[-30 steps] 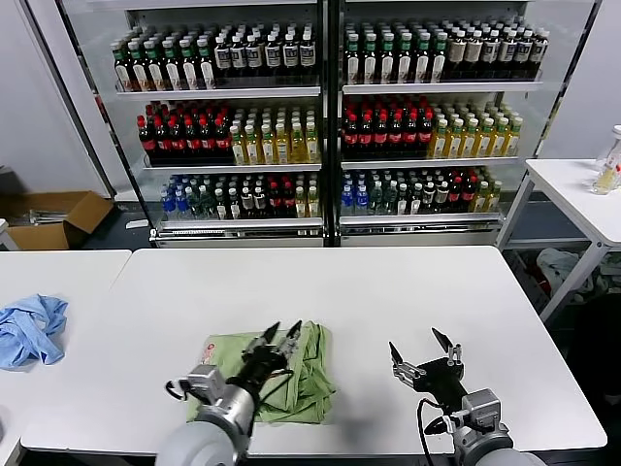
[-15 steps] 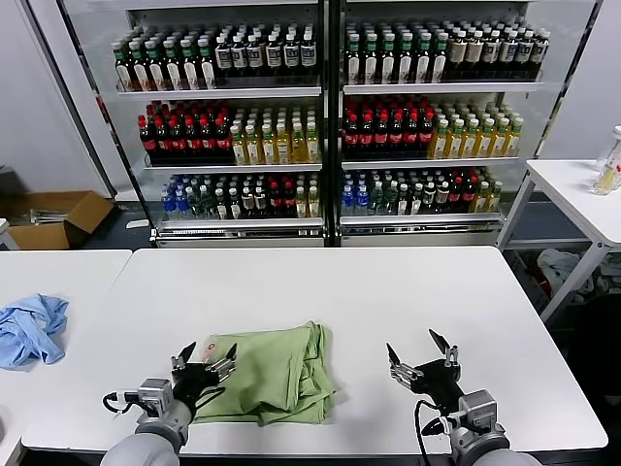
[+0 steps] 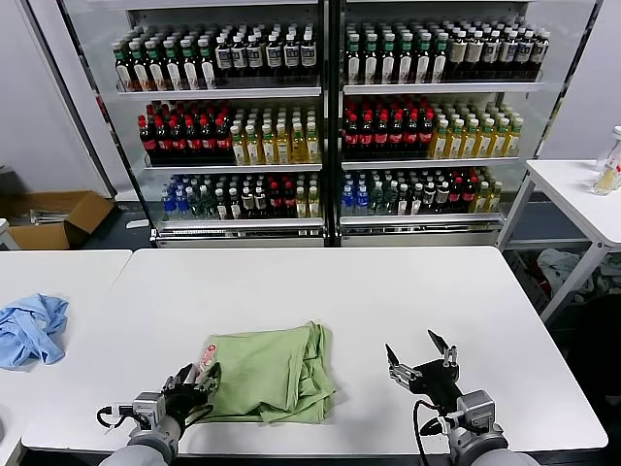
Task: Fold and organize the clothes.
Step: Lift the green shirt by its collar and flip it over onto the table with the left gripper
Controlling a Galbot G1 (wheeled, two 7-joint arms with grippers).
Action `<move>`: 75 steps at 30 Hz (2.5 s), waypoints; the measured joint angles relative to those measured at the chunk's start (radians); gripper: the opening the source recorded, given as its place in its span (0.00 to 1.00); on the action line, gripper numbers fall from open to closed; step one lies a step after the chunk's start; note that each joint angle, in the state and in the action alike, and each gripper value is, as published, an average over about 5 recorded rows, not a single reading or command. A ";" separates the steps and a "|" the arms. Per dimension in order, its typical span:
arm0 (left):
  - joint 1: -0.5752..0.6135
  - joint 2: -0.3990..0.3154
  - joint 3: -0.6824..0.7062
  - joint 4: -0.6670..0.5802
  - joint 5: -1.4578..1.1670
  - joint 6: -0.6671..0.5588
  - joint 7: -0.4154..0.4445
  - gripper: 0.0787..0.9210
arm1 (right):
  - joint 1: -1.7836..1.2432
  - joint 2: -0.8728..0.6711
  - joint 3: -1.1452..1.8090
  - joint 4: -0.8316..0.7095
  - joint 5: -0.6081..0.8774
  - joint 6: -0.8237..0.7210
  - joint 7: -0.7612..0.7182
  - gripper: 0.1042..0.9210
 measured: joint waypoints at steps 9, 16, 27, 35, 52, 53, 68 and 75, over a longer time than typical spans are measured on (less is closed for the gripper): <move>-0.004 -0.007 -0.008 0.014 -0.029 -0.004 0.017 0.20 | -0.001 0.001 -0.001 0.000 -0.002 0.000 0.000 0.88; -0.002 0.013 -0.057 -0.012 -0.063 0.009 0.036 0.02 | 0.003 -0.007 0.003 0.003 -0.001 0.000 0.001 0.88; 0.014 0.187 -0.362 -0.077 -0.332 0.022 0.045 0.01 | 0.018 -0.005 -0.003 0.003 0.001 0.000 0.001 0.88; -0.010 0.225 -0.390 -0.163 -0.497 0.024 0.001 0.01 | 0.008 -0.012 0.008 0.015 0.000 -0.001 0.002 0.88; -0.070 -0.119 0.161 -0.217 -0.294 0.004 -0.039 0.01 | -0.018 -0.008 0.044 0.031 -0.009 -0.002 0.002 0.88; -0.077 -0.137 0.182 -0.207 -0.277 -0.002 -0.041 0.01 | -0.018 -0.008 0.046 0.031 -0.009 -0.002 0.002 0.88; -0.189 -0.288 0.354 -0.084 -0.109 -0.039 -0.042 0.01 | -0.013 -0.023 0.071 0.033 -0.008 -0.003 0.001 0.88; -0.205 -0.241 0.312 -0.110 -0.118 -0.013 -0.043 0.01 | 0.000 -0.018 0.061 0.025 -0.008 -0.003 0.001 0.88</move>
